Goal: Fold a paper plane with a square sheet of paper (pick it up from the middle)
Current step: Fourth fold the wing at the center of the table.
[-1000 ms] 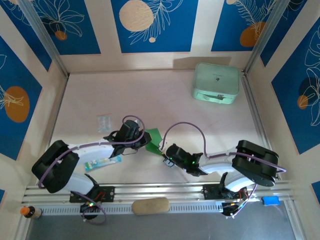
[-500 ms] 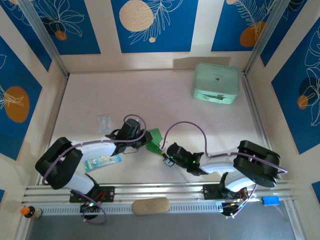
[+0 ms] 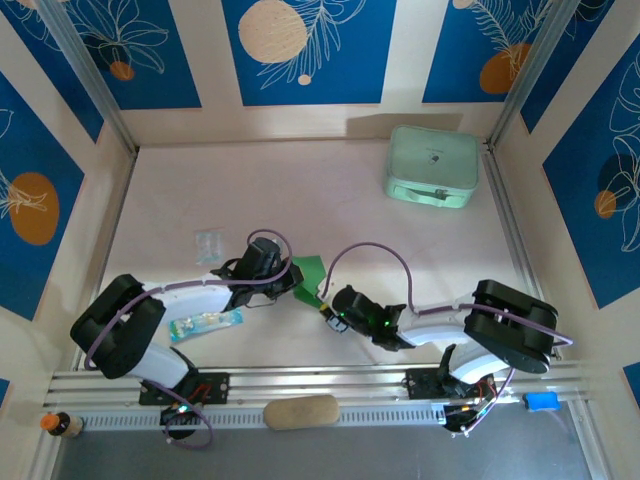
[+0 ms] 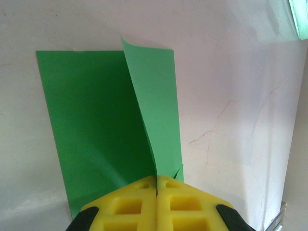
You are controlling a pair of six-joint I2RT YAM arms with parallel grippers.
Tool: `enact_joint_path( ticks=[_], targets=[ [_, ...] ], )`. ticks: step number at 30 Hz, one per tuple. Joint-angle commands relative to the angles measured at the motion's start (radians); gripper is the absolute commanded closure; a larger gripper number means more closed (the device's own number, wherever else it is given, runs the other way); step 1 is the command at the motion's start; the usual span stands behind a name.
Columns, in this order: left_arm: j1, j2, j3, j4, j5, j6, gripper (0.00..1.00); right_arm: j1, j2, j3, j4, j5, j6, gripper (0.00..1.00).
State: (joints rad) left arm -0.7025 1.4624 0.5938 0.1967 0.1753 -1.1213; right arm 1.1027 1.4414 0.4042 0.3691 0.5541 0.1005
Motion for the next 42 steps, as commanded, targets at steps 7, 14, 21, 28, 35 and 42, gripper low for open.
enact_joint_path(
  ticks=[7, 14, 21, 28, 35, 42],
  targets=[
    [0.006, -0.01, 0.012, -0.014, 0.02, -0.012, 0.99, 0.011, 0.016, 0.031, -0.006, 0.043, -0.007, 0.72],
    [0.006, -0.008, 0.018, -0.019, 0.02, -0.01, 1.0, 0.012, 0.026, 0.037, -0.012, 0.051, -0.002, 0.74],
    [0.006, -0.002, 0.016, -0.02, 0.02, -0.008, 0.99, 0.011, 0.024, 0.034, -0.009, 0.049, 0.007, 0.82],
    [0.006, -0.002, 0.019, -0.026, 0.02, -0.007, 0.98, 0.002, 0.019, 0.031, -0.011, 0.034, 0.023, 0.86],
    [0.007, 0.008, 0.021, -0.031, 0.019, -0.007, 0.89, -0.006, 0.02, 0.03, -0.019, 0.02, 0.04, 0.88],
    [0.006, 0.009, 0.027, -0.037, 0.021, -0.003, 0.83, -0.014, 0.017, 0.028, -0.025, 0.001, 0.058, 0.88]
  ],
)
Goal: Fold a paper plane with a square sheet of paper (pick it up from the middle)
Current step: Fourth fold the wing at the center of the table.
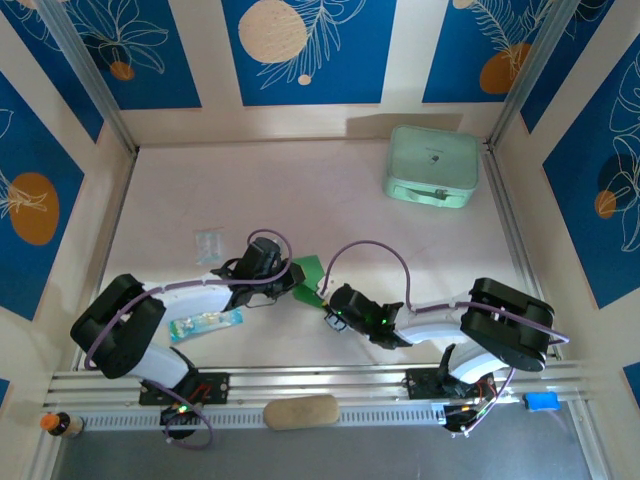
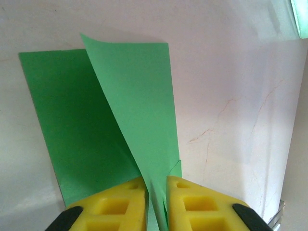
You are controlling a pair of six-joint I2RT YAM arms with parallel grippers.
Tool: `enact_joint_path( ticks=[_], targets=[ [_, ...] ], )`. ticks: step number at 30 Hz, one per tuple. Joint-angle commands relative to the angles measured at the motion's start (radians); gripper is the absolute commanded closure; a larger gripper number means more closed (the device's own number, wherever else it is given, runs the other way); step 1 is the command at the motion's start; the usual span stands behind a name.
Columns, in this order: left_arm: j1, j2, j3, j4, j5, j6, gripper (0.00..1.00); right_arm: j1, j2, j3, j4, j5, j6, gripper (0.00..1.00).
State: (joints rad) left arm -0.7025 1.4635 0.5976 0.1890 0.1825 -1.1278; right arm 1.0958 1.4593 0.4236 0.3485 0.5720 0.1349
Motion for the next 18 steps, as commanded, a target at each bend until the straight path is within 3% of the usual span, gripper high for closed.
enact_joint_path(
  ticks=[1, 18],
  targets=[
    [0.006, 0.007, 0.022, -0.031, 0.014, 0.003, 0.83, -0.007, 0.0, 0.009, -0.006, -0.016, 0.027, 0.88],
    [0.007, 0.008, 0.015, -0.034, 0.013, 0.008, 0.82, -0.011, 0.007, 0.014, -0.031, -0.032, 0.06, 0.88]
  ],
)
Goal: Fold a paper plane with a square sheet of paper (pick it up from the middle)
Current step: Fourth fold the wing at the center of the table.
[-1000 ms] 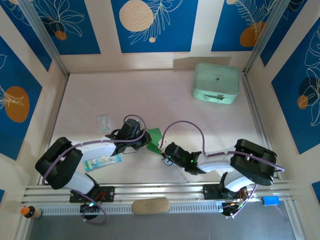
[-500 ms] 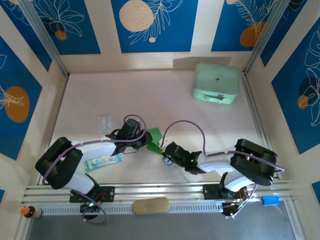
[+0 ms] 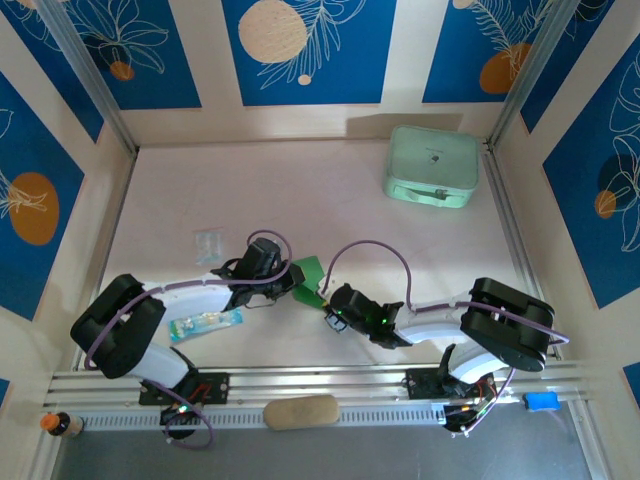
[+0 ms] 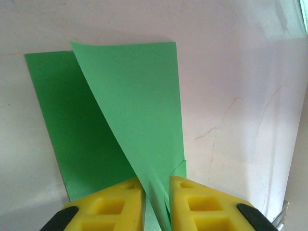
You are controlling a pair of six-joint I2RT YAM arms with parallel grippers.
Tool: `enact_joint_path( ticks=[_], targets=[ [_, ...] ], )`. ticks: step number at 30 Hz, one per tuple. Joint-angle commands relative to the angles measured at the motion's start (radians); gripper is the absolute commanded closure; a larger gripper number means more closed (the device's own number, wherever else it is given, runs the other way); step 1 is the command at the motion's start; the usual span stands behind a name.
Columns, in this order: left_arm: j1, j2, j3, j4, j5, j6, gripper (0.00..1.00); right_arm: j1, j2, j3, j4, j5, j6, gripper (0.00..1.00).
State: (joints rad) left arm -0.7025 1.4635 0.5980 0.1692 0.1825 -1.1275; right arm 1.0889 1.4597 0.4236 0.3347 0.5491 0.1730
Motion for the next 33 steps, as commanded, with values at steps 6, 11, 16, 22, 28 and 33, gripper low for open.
enact_joint_path(
  ticks=[6, 11, 16, 22, 28, 33],
  targets=[
    [0.007, 0.008, 0.009, -0.013, 0.014, 0.006, 0.81, -0.006, 0.007, 0.017, -0.026, -0.011, 0.025, 0.88],
    [0.006, -0.003, 0.009, -0.02, 0.008, 0.008, 0.8, -0.007, 0.005, 0.015, -0.026, -0.017, 0.036, 0.88],
    [0.007, -0.002, 0.011, -0.022, 0.008, 0.009, 0.79, -0.012, 0.005, 0.011, -0.018, -0.033, 0.053, 0.88],
    [0.008, -0.003, 0.013, -0.027, 0.005, 0.012, 0.76, -0.026, 0.004, 0.0, -0.003, -0.059, 0.085, 0.88],
    [0.008, -0.007, 0.014, -0.03, 0.005, 0.012, 0.66, -0.038, 0.001, -0.006, 0.003, -0.08, 0.098, 0.88],
    [0.008, -0.031, 0.016, -0.036, -0.008, 0.017, 0.61, -0.046, 0.004, -0.01, 0.004, -0.094, 0.118, 0.87]
  ],
)
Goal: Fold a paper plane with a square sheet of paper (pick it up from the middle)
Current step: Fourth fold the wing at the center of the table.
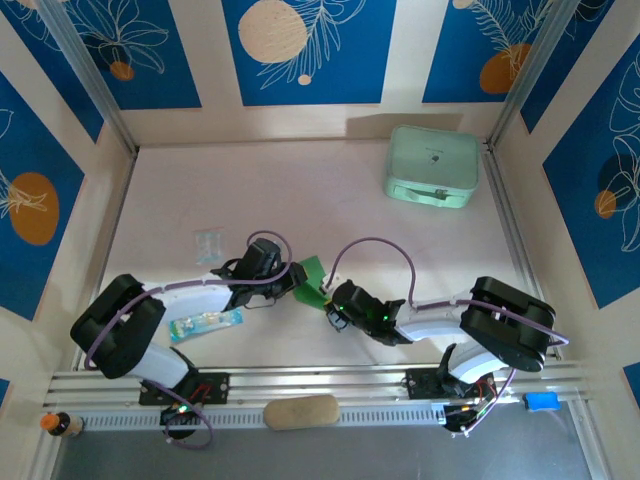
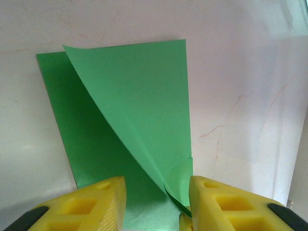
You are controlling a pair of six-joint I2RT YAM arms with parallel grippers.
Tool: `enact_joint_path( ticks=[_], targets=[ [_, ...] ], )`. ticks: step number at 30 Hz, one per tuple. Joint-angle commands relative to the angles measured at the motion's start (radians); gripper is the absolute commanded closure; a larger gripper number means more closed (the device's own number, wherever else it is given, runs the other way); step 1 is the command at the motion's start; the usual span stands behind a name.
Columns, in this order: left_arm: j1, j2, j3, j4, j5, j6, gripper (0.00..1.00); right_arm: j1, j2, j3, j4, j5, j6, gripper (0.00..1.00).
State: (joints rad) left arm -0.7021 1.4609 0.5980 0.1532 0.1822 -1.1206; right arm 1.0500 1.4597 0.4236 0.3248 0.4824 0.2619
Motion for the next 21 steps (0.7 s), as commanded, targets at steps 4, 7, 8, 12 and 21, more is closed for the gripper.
enact_joint_path(
  ticks=[4, 7, 8, 12, 21],
  targets=[
    [0.007, -0.037, 0.019, -0.034, -0.013, 0.017, 0.61, -0.009, 0.008, -0.013, 0.016, -0.038, 0.038, 0.87],
    [0.01, -0.027, 0.02, -0.034, -0.012, 0.019, 0.58, -0.008, 0.004, -0.013, 0.02, -0.045, 0.033, 0.87],
    [0.012, -0.022, 0.02, -0.033, -0.011, 0.018, 0.57, -0.01, 0.001, -0.013, 0.02, -0.043, 0.03, 0.86],
    [0.014, -0.007, 0.023, -0.024, -0.006, 0.012, 0.57, -0.008, -0.018, -0.012, 0.025, -0.057, -0.009, 0.85],
    [0.018, 0.028, 0.037, -0.027, 0.012, 0.001, 0.58, -0.004, -0.025, -0.023, 0.045, -0.066, -0.057, 0.84]
  ],
)
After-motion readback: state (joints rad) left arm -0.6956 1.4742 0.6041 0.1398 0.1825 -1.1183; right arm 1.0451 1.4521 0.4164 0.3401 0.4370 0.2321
